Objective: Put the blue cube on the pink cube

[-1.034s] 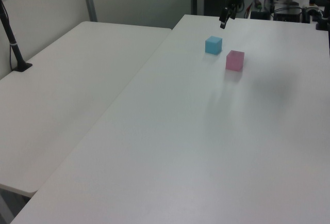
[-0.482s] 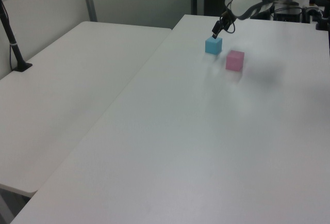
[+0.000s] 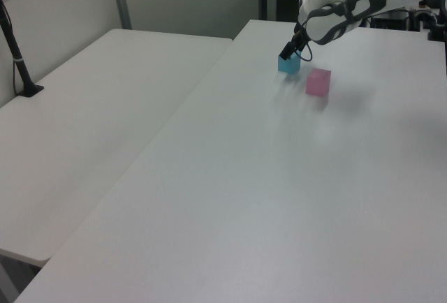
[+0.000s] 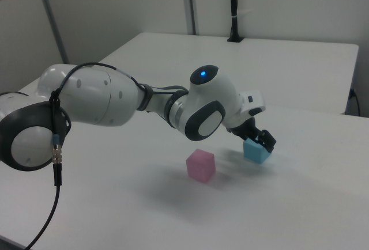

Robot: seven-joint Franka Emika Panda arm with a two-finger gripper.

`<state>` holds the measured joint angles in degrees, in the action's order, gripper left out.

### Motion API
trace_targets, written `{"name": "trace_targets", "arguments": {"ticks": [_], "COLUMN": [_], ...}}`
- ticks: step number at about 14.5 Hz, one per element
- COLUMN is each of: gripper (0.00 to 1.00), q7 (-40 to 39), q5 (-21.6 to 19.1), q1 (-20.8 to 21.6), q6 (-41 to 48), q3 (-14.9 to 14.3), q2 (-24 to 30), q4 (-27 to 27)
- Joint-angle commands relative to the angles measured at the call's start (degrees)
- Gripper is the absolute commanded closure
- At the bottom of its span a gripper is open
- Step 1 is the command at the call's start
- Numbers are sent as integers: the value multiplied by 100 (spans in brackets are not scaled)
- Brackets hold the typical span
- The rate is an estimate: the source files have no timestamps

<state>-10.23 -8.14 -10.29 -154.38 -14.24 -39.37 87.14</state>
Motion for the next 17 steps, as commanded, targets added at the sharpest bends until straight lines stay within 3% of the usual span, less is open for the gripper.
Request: {"name": "trace_targets", "arguments": {"ticks": [1,5,6,7,8,9,10,11,13,17], "gripper": [0,0,6,18,39,68,86,94,95,94], "q7": [-76,-67,-67,-67,-76,-102,-111,-120,-120,-260], "q5": [-144,-188,-188,-188,-188,-188,-180,-179,-206,-206], "q1": [71,71,71,71,80,80,80,80,88,316], "q6": [-118,-119,-118,-118,-118,-118,-118,-118,-75,294], "q3": [-44,-35,-44,-44,-44,-44,-44,-44,-35,62], "q2": [-106,-106,-106,-106,-106,-97,-79,-53,366,1860], "q4": [-57,-48,-48,-48,-48,-48,-48,-48,48,1232]}}
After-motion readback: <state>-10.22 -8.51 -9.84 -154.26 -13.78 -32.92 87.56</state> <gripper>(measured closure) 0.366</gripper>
